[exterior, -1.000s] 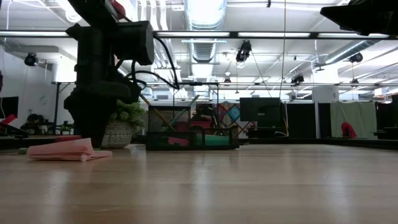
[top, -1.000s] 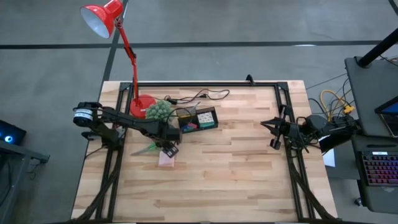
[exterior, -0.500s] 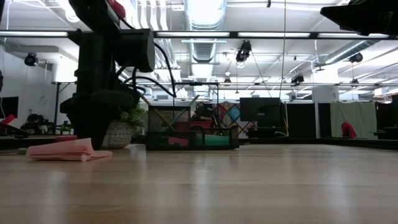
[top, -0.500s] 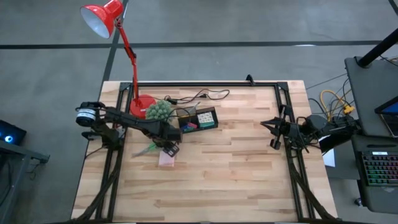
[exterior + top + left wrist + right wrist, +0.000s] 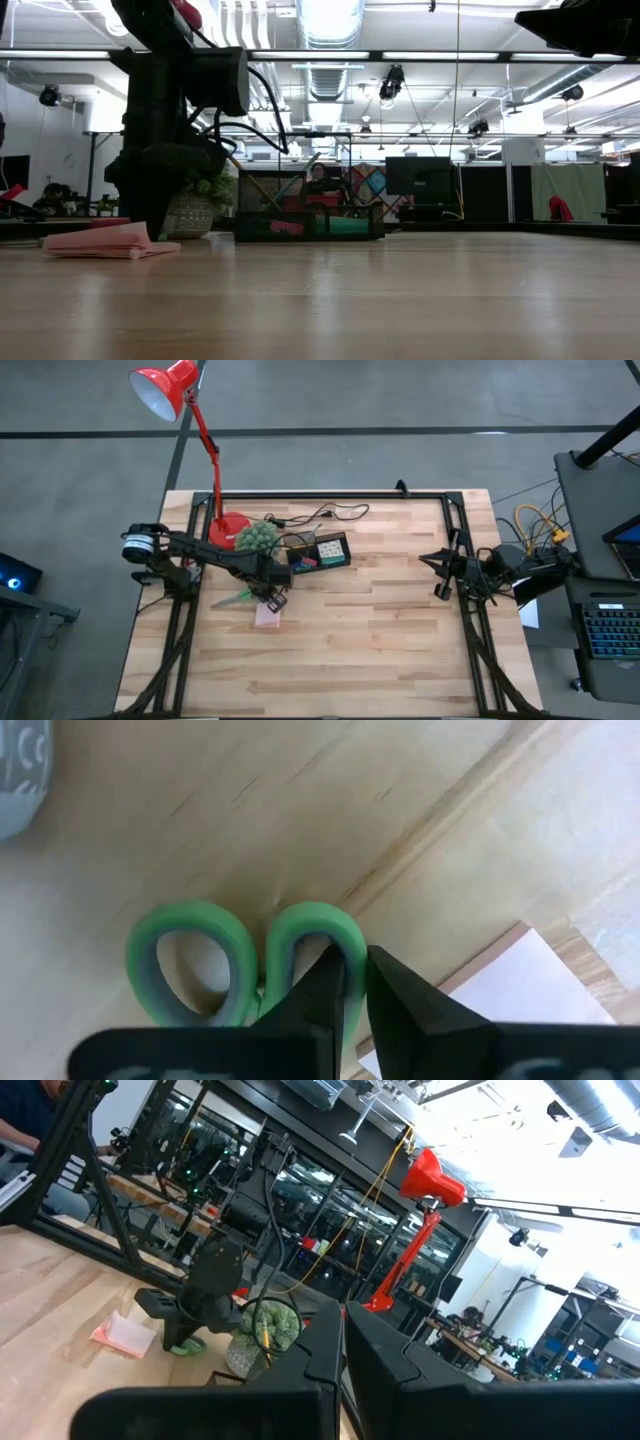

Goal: Pick and place office supplies into organizer
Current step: Put the green scissors into the desk organizer

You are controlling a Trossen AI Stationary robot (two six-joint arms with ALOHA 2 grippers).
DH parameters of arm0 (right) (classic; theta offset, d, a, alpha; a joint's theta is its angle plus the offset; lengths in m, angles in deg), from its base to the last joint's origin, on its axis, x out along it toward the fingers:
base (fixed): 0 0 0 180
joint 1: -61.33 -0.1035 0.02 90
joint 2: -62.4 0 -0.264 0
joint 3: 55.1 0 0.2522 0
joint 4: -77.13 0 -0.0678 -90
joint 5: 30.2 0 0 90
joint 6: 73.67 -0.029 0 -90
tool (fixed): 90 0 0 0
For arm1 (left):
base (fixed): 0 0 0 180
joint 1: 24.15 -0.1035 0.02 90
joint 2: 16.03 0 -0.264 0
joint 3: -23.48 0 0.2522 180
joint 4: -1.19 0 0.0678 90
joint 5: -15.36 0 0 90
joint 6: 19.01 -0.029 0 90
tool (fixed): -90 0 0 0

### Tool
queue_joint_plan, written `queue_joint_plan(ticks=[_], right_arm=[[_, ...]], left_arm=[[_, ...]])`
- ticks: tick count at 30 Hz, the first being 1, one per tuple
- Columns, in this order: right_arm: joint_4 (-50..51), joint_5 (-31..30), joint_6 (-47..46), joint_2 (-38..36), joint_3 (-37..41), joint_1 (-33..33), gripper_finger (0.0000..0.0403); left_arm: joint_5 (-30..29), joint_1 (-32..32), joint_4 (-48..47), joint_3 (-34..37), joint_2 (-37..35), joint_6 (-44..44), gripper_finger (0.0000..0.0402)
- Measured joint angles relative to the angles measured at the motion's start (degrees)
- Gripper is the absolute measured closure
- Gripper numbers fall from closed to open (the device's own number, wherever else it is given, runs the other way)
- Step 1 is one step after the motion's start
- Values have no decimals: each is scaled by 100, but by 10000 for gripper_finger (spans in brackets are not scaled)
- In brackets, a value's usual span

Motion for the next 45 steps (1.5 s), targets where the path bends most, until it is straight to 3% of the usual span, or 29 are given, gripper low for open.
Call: queue_joint_plan(ticks=[23, 33, 45], right_arm=[[1, 0, -7, -2, 0, 1, 394], [1, 0, -7, -2, 0, 0, 394], [1, 0, -7, -3, 0, 1, 394]], left_arm=[[1211, 0, -66, -756, -413, -720, 398], [1788, 7, 19, -1299, -509, -1631, 399], [1718, 2, 2010, -1597, -711, -2335, 399]])
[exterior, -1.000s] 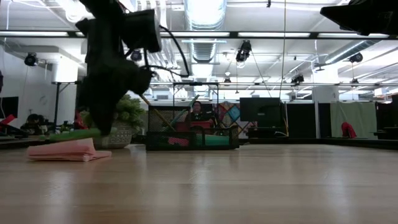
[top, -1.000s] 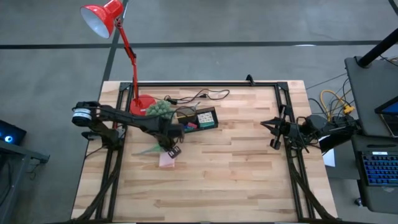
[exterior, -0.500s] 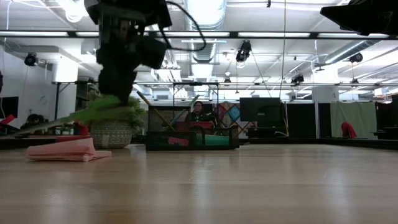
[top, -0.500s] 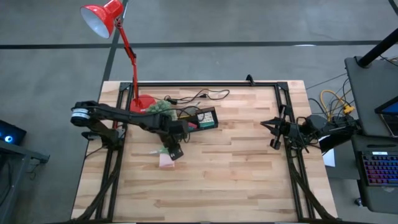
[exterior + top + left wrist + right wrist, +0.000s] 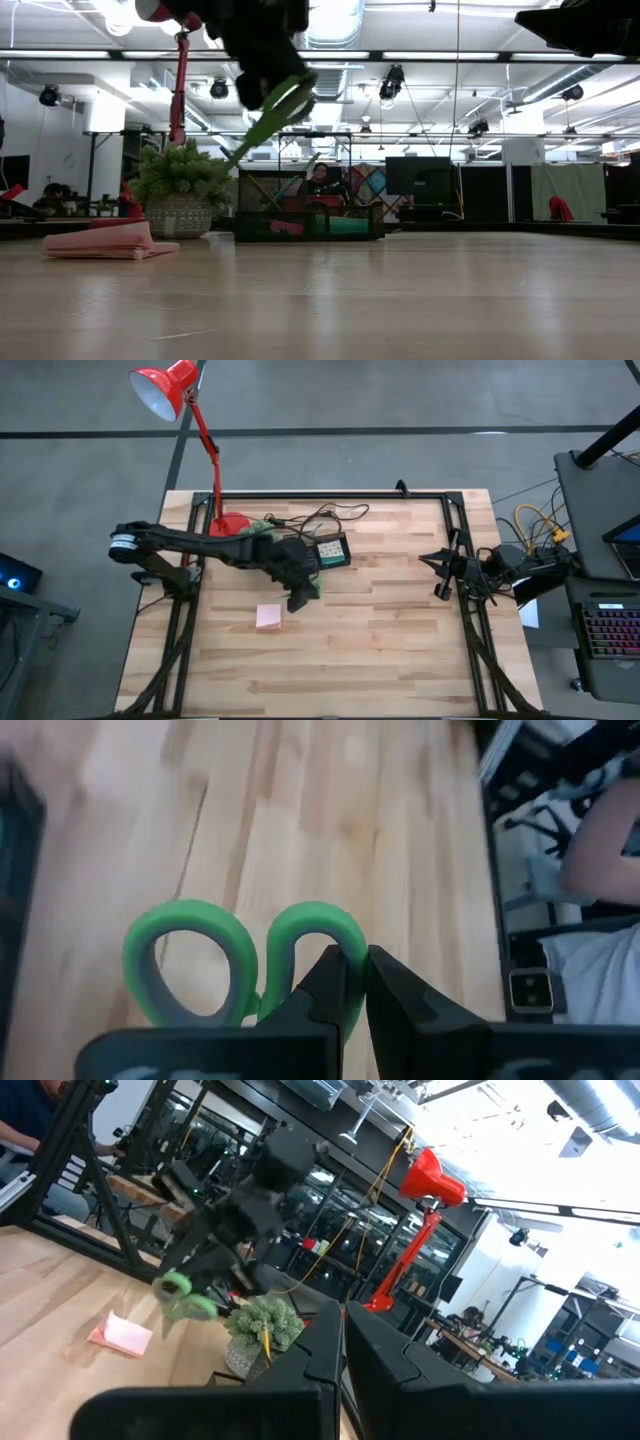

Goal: Pick and place office supplies into organizer
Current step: Put the green scissors into the desk organizer

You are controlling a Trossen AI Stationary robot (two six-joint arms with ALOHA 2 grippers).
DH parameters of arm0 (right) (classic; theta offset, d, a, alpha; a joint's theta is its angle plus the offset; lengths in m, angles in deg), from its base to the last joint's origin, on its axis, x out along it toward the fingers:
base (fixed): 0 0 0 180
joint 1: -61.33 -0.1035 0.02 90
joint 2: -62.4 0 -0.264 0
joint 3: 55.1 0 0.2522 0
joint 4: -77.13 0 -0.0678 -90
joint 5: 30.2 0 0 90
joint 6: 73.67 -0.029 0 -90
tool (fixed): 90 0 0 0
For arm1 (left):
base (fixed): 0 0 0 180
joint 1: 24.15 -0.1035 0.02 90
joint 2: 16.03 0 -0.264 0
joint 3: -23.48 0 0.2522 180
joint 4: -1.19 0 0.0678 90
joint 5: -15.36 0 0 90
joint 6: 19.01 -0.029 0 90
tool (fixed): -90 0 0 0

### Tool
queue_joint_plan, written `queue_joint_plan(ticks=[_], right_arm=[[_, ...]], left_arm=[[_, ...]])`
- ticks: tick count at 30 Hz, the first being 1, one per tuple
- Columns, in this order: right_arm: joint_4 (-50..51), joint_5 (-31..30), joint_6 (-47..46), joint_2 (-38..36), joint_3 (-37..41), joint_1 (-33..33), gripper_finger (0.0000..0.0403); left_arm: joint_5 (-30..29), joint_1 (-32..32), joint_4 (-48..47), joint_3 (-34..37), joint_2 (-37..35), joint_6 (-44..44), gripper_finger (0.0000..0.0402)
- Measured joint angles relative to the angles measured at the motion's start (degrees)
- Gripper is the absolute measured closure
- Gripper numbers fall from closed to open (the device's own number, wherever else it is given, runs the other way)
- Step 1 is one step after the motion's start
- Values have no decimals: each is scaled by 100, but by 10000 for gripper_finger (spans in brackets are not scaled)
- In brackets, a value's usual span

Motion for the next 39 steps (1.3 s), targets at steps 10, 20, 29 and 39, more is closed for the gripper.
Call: queue_joint_plan(ticks=[10, 20, 29, 39], right_arm=[[-1, 0, 15, 1, 0, -1, 394], [1, 1, -5, 1, 0, -1, 394], [-1, 0, 4, 3, 0, 1, 394], [1, 0, 0, 1, 0, -1, 394]], left_arm=[[-1415, -17, 589, -401, -21, -1134, 399], [-2722, -14, 882, -722, -21, -1671, 399], [-4504, -17, 1001, -628, -9, -1719, 399], [-4914, -122, 2641, -107, 132, -1509, 399]])
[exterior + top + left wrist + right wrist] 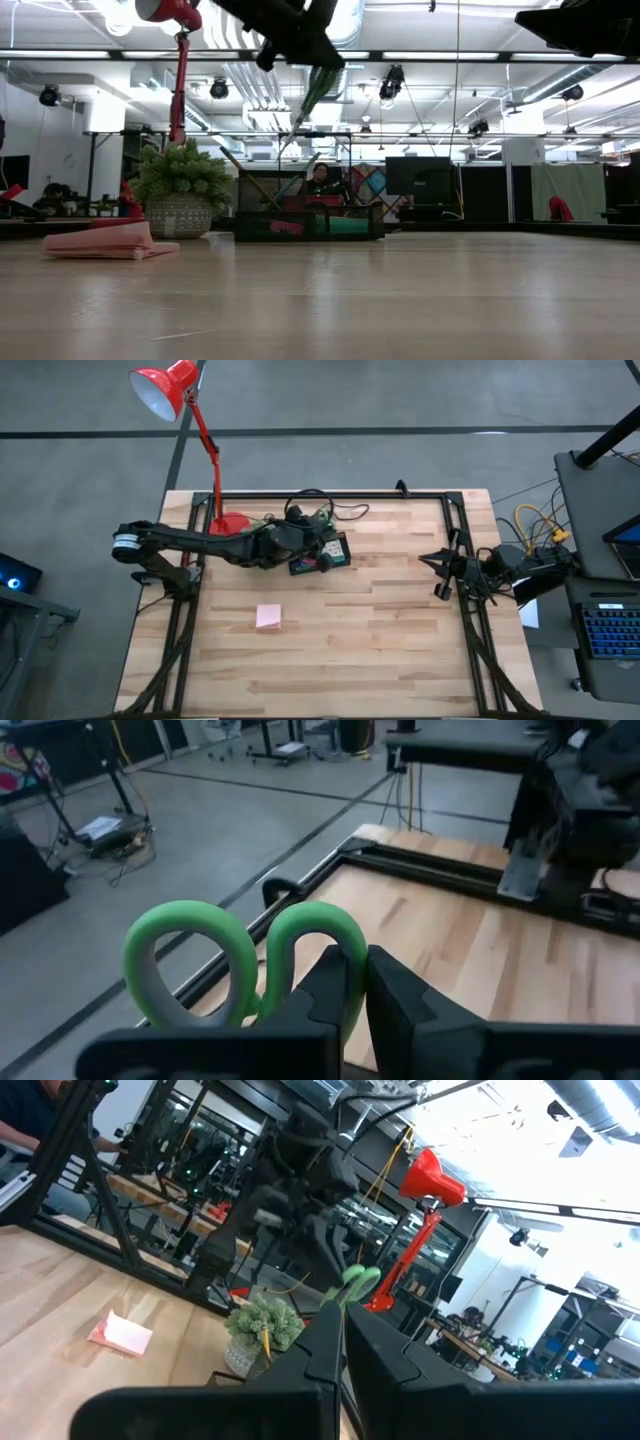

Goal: Pick and place office supplies into organizer
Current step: Put the green scissors into the desk organizer

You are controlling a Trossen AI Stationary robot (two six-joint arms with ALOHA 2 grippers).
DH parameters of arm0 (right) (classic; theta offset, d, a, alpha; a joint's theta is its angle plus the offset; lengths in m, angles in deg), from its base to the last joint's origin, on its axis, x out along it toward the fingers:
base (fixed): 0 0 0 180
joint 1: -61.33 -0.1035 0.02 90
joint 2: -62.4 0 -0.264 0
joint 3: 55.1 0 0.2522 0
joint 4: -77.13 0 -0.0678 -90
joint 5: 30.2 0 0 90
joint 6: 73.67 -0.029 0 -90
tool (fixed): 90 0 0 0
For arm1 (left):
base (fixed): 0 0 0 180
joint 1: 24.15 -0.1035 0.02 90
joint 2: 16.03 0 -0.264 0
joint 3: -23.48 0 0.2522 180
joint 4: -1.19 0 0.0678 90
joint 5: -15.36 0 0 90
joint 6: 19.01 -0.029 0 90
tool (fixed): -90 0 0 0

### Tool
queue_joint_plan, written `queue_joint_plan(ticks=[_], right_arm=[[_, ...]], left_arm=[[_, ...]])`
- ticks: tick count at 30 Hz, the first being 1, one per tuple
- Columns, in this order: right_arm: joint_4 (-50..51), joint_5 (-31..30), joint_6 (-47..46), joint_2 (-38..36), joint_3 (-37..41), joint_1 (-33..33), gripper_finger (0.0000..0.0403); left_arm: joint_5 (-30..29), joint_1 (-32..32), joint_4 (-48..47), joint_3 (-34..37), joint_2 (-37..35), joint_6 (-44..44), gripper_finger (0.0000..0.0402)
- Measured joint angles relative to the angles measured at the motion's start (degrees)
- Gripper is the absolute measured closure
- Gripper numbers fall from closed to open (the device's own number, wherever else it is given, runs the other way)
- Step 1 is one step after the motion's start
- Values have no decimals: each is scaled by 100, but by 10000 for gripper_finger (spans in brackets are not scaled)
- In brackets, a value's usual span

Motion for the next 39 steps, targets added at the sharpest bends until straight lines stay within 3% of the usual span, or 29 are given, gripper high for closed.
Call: queue_joint_plan(ticks=[8, 21, 39], right_arm=[[0, 0, 35, 0, 0, 0, 394], [-1, -1, 40, 2, 0, -1, 394], [-1, 0, 38, 2, 0, 0, 394]], left_arm=[[-512, -154, 525, 475, 9, 88, 399], [-844, -219, 1456, 1345, -3, 791, 399], [-799, -197, 1486, 1108, -87, 302, 399]])
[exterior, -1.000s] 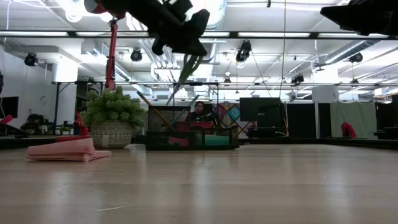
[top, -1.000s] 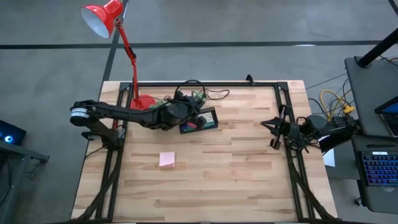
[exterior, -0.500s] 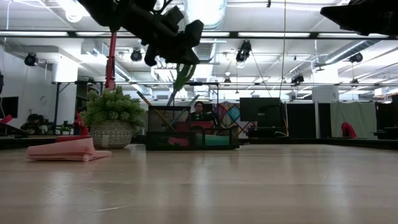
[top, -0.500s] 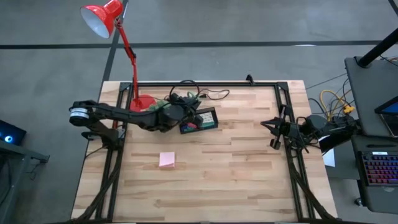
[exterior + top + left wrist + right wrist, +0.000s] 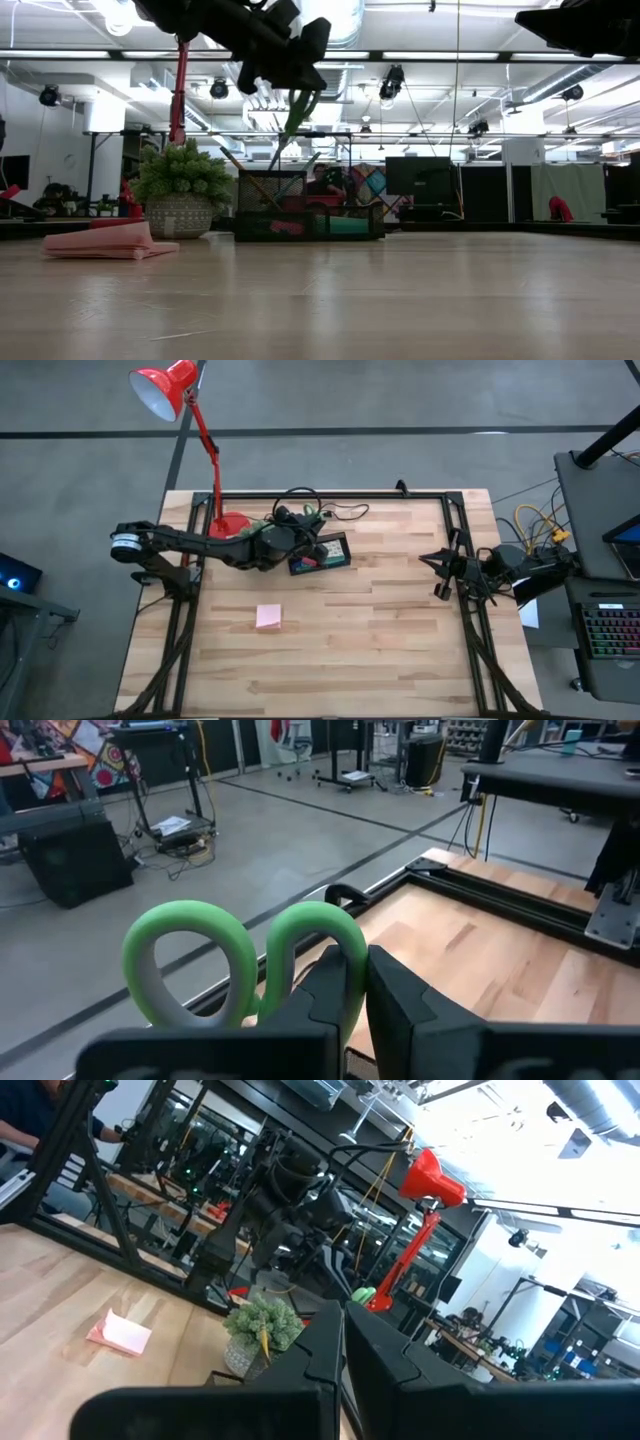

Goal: Pick and place office supplies into organizer
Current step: Put the green scissors into the desk organizer

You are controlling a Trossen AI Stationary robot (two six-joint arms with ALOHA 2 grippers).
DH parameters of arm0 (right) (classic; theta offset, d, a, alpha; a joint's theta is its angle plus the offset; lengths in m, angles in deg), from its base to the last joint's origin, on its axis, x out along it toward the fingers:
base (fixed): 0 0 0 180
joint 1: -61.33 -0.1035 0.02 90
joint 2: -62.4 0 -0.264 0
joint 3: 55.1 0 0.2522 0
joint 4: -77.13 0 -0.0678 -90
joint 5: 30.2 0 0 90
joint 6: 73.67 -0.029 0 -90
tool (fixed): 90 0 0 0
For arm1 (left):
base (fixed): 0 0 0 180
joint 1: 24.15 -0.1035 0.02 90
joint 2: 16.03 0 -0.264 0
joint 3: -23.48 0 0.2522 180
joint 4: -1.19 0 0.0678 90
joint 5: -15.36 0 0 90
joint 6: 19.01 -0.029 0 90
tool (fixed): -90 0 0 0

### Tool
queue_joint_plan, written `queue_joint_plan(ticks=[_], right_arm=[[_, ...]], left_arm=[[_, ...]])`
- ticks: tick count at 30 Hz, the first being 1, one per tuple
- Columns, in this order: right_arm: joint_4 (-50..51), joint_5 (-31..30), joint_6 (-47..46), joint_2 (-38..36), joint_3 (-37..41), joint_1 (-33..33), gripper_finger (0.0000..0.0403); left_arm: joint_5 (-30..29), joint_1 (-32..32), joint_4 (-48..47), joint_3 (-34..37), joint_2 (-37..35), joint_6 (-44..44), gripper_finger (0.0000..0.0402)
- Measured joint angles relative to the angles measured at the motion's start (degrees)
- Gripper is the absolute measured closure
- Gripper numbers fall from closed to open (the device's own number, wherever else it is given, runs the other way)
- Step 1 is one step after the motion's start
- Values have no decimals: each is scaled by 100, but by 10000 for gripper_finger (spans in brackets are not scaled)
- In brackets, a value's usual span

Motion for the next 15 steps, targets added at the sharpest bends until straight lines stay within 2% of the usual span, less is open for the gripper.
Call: queue_joint_plan(ticks=[15], right_arm=[[1, 0, 3, 0, 0, -1, 394]], left_arm=[[140, 309, 367, -39, 0, -122, 399]])
